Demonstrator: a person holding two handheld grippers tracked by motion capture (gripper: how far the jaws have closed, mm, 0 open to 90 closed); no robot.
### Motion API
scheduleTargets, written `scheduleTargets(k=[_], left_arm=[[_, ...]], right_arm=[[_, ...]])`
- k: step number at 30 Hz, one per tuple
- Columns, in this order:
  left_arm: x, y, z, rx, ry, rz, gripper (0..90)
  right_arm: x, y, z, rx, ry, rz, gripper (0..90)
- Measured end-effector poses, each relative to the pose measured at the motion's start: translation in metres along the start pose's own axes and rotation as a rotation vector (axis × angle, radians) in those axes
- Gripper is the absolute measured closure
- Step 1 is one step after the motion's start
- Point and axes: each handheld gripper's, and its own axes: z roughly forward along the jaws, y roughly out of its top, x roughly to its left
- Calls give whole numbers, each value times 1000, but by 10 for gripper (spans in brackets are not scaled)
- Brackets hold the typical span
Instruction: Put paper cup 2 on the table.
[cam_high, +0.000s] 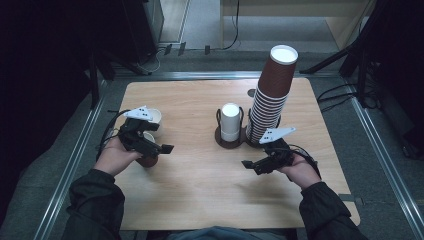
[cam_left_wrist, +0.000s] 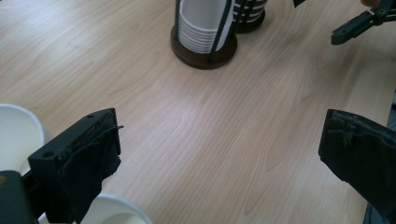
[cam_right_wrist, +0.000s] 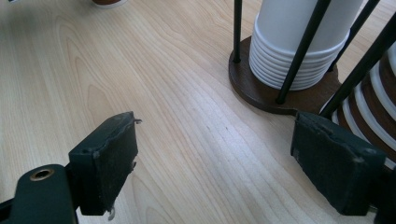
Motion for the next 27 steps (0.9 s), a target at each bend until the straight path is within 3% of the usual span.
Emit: scheduleTargets(k=[3,12,27], left_arm=[[-6,4,8,19,26,-3,0],[-18,7,33,63,22,7,0],[-45,13,75,118,13,81,0]], right_arm=[[0,0,0,-2,0,2,148],[0,0,0,-2,-1,-2,148],[3,0,1,3,-1,-11,148]])
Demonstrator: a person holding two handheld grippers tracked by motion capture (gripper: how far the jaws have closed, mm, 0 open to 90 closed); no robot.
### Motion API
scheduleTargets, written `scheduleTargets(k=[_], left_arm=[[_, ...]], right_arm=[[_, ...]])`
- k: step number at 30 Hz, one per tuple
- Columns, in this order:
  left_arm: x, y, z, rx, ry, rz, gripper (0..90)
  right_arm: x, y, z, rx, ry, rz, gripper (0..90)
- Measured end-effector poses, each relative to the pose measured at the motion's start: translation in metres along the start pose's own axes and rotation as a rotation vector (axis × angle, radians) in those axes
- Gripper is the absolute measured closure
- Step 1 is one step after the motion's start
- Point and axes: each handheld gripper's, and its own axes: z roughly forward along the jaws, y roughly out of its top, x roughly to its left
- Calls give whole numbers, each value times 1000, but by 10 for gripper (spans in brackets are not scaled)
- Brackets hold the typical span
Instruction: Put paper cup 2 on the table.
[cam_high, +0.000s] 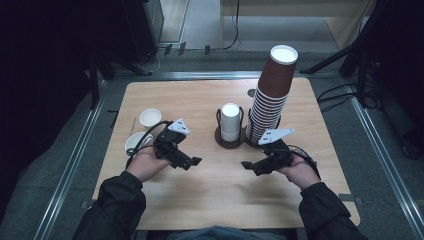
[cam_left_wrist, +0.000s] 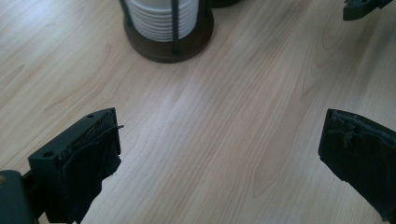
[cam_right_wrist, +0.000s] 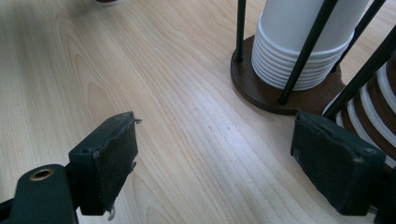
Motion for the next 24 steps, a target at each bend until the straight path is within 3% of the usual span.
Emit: scheduleTargets(k=[5,9,18,24], left_arm=[[-9,3,15,15,-9,27,0],[-12,2,25,18,-57,22,0],[-19,0,44,18,-16,39,0],[-22,-1,48,18,-8,41,0]], right_arm=[[2,1,0,-2,3,-8,148],[3,0,0,2,6,-6,148],[5,0,4,12,7,-22,149],[8,-1,9,30,7,-38,149]])
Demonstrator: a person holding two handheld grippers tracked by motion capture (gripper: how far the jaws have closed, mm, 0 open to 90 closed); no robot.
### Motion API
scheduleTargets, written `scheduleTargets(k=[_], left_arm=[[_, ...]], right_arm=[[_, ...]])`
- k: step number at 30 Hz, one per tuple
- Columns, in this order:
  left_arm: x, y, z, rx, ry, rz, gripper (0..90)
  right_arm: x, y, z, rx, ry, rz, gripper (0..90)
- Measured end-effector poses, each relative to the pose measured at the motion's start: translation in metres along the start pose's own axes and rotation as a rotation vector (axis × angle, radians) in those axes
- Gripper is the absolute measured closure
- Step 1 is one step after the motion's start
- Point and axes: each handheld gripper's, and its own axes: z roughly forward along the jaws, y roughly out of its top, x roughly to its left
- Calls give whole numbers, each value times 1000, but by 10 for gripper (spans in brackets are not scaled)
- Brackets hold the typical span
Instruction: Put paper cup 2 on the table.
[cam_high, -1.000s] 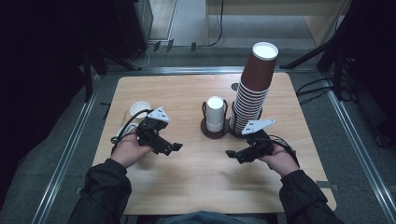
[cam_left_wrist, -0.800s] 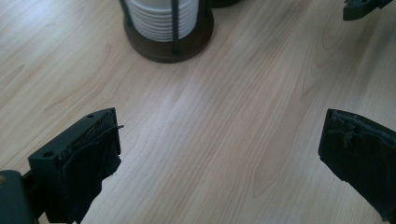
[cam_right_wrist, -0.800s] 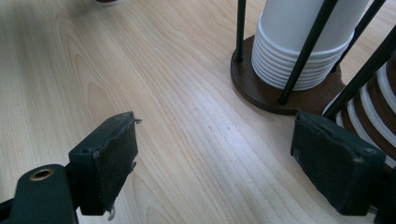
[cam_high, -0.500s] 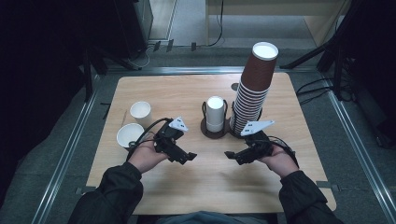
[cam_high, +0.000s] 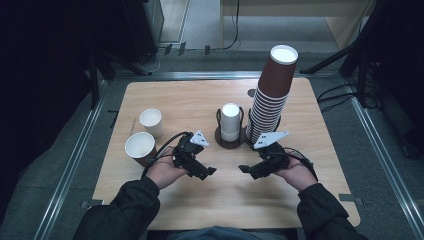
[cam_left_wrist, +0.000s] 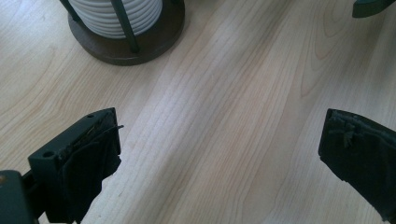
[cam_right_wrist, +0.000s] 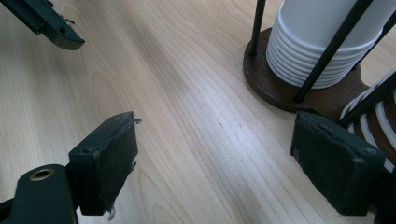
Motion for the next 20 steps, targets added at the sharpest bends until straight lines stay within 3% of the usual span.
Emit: scheduleTargets(k=[20], left_arm=[[1,-1,-1,-18,1,-11,0]], right_arm=[[0,0,2,3,10,-2,148]])
